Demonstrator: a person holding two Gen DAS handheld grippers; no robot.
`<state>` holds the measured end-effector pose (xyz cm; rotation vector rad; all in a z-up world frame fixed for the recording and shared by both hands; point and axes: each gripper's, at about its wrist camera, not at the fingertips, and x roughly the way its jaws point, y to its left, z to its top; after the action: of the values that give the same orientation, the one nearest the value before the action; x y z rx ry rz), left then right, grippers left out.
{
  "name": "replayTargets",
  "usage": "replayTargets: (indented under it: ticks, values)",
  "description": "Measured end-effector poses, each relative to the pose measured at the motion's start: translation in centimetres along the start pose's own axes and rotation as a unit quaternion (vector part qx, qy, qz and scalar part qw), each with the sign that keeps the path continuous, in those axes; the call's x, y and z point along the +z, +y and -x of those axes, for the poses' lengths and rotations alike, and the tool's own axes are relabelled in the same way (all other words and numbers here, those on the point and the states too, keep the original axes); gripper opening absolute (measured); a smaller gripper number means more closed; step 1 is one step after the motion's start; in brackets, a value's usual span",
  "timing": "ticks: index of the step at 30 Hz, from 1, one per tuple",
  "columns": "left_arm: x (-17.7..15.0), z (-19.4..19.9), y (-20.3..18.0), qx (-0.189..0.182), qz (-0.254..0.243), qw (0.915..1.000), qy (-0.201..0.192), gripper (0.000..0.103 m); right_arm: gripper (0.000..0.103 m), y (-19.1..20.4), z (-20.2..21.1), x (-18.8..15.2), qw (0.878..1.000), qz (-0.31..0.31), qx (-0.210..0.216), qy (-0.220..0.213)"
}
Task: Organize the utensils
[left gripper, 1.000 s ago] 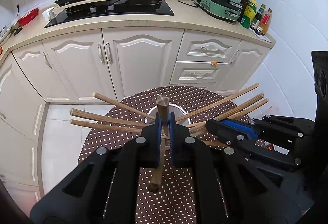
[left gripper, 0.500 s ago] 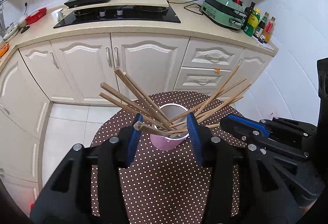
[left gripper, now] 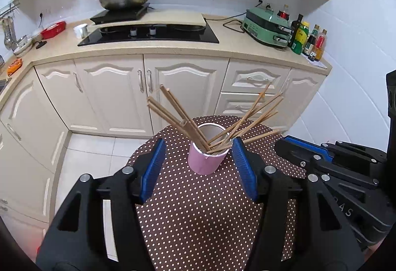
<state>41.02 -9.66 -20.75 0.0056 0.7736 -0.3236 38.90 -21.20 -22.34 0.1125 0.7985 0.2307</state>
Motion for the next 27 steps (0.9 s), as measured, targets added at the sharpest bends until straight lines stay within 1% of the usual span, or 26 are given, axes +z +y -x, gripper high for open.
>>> replayTargets:
  ticks: [3,12,14,15,17,20,21,27]
  values:
    - [-0.8,2.1,0.2,0.005,-0.003,0.9999,-0.012,0.061,0.010,1.3,1.7,-0.8,1.000,0.004,-0.004,-0.013]
    - [-4.2,10.1,1.2,0.015,-0.009,0.9986,-0.050,0.068,0.021,5.4,7.7,-4.3,0.998,0.006,-0.018,-0.065]
    - [-5.3,12.8,1.5,0.018,-0.009,0.9978,-0.064,0.071,0.029,6.5,9.3,-5.3,0.997,0.007,-0.022,-0.079]
    - [-5.6,13.5,1.5,0.020,-0.009,0.9975,-0.068,0.073,0.031,6.9,10.1,-5.8,0.996,0.008,-0.023,-0.085]
    - [-6.8,16.1,1.7,0.027,-0.009,0.9962,-0.082,0.075,0.039,8.1,11.7,-6.8,0.995,0.011,-0.026,-0.099]
    - [-8.2,19.7,1.7,0.037,-0.012,0.9943,-0.099,0.078,0.048,9.7,14.3,-8.4,0.993,0.017,-0.031,-0.116]
    - [-8.9,21.2,1.7,0.039,-0.013,0.9936,-0.105,0.080,0.049,10.4,15.3,-8.9,0.991,0.019,-0.032,-0.125]
    - [-11.2,26.2,1.4,0.043,-0.012,0.9911,-0.126,0.085,0.059,12.7,19.4,-11.2,0.987,0.032,-0.040,-0.152]
